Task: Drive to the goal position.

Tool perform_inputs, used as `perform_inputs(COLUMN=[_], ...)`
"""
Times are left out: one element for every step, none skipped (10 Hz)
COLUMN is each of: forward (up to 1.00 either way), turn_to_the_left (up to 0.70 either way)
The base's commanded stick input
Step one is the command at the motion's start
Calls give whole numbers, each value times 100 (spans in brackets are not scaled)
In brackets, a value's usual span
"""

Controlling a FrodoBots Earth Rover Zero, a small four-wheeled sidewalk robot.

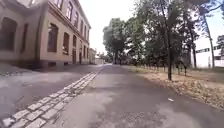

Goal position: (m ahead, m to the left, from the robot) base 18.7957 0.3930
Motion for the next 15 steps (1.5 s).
perform_inputs(forward=[70, 70, 70, 70, 70, 70, 70, 70, 70, 70, 70, 70, 70, 70, 70], turn_to_the_left=[0, 0, 0, 0, 0, 0, 0, 0, 0, 0, 0, 0, 0, 0, 0])
